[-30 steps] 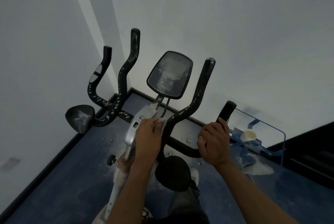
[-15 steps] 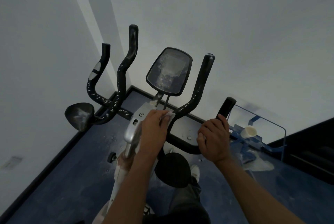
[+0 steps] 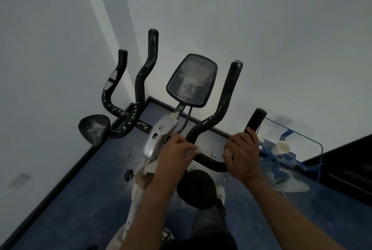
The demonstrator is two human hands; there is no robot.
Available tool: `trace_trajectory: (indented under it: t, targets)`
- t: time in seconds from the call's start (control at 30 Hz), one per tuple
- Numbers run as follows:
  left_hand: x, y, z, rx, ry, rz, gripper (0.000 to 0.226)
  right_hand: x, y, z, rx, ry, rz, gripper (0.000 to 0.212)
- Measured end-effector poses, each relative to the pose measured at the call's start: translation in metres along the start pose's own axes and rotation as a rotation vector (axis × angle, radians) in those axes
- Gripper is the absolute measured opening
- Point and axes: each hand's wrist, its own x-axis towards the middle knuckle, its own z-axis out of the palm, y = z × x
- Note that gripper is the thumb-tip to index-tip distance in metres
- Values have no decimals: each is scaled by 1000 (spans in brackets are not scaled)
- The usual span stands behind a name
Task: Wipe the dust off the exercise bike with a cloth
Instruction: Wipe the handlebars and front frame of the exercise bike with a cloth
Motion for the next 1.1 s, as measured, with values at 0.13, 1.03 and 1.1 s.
trace_trajectory:
  t: [0.13,1.03,1.1]
  targets:
    - [-12,-15,10,45,5,3,17,-2,-1,1,-8,4,14,29]
    - [29,21,8,-291,327,29,8,-2,0,0,-2,1,10,27]
    - [37,29,8,-299,322,31,8,-1,0,0,-4,-1,11,26]
